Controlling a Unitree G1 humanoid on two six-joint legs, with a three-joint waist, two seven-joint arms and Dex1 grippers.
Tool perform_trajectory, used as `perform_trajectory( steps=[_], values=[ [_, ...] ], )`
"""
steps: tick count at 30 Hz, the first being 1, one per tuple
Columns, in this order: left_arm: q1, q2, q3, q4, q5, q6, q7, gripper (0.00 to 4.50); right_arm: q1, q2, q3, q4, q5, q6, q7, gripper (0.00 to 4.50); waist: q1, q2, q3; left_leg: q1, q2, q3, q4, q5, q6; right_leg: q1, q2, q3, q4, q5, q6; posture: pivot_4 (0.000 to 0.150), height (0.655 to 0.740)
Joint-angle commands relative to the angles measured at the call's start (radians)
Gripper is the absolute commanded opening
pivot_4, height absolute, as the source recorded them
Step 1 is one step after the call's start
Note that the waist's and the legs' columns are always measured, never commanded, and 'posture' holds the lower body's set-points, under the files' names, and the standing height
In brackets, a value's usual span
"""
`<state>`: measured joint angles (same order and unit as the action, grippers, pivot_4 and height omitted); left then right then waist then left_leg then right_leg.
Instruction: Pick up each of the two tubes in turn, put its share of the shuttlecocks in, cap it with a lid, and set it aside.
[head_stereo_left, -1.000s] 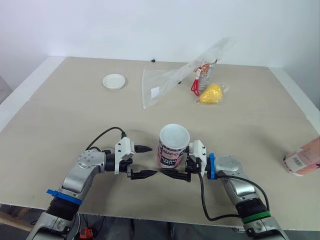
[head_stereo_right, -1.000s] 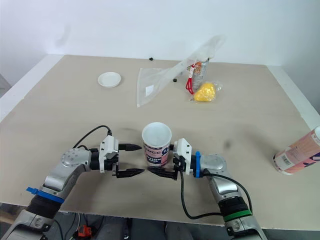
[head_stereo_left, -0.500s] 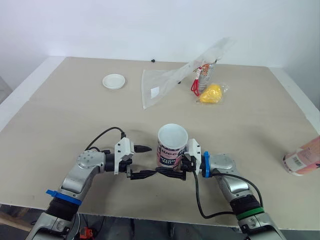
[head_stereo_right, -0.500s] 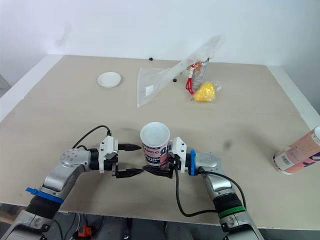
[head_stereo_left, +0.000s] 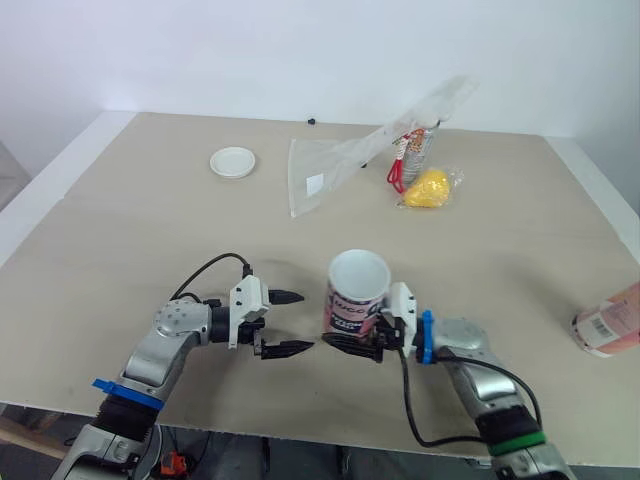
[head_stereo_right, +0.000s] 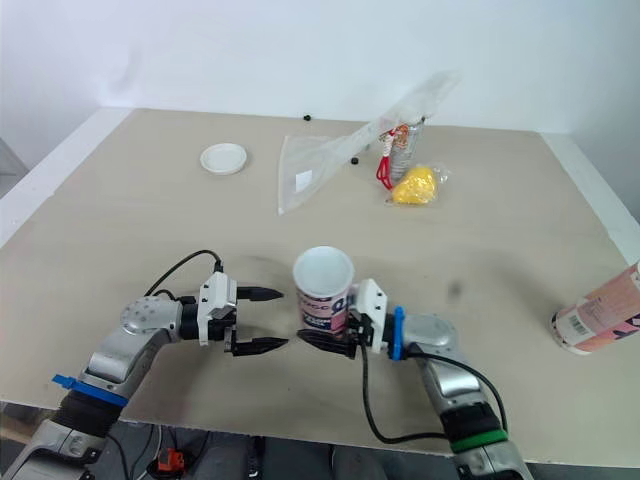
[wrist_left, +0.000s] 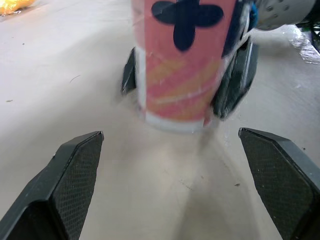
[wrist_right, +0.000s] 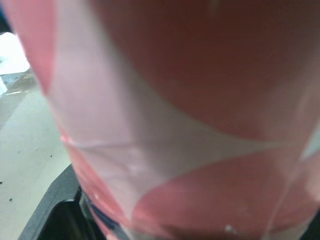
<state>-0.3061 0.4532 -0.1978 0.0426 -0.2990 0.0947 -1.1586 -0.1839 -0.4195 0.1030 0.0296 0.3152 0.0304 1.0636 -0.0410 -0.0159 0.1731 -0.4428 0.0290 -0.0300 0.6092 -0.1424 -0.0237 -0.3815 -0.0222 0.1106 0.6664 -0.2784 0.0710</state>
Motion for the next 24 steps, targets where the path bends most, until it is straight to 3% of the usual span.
perform_trajectory(
  steps=[1, 6, 12, 24],
  values=[
    [-0.002, -0.012, 0.013, -0.048, -0.018, 0.008, 0.026, 4.50, 0.109, 0.011, -0.203, -0.156, 0.062, 0.071, -0.230, 3.61, 0.003, 0.000, 0.000, 0.000, 0.000, 0.000, 0.000, 0.000, 0.000, 0.000, 0.000, 0.000, 0.000, 0.000, 0.000, 0.150, 0.7400],
    [0.015, -0.026, 0.003, -0.074, -0.015, 0.028, 0.067, 4.50, 0.215, 0.087, -0.397, -0.263, 0.074, 0.162, -0.545, 3.61, 0.002, 0.000, 0.000, 0.000, 0.000, 0.000, -0.001, 0.000, 0.000, -0.001, 0.000, 0.000, 0.000, 0.000, 0.000, 0.150, 0.7400],
    [0.023, -0.045, -0.001, -0.092, -0.010, 0.035, 0.100, 4.50, 0.227, 0.149, -0.507, -0.242, 0.019, 0.156, -0.785, 3.61, -0.004, 0.000, 0.000, 0.001, 0.002, 0.002, -0.001, 0.000, 0.001, -0.001, 0.000, 0.000, 0.000, -0.001, -0.003, 0.150, 0.7400],
    [0.003, -0.054, -0.004, -0.095, -0.013, 0.042, 0.114, 4.50, 0.161, 0.145, -0.551, -0.099, -0.016, 0.117, -0.912, 3.61, -0.005, 0.001, 0.000, 0.001, 0.001, 0.003, -0.002, 0.001, 0.001, -0.001, -0.001, 0.001, 0.000, -0.002, -0.003, 0.150, 0.7400]
  ],
)
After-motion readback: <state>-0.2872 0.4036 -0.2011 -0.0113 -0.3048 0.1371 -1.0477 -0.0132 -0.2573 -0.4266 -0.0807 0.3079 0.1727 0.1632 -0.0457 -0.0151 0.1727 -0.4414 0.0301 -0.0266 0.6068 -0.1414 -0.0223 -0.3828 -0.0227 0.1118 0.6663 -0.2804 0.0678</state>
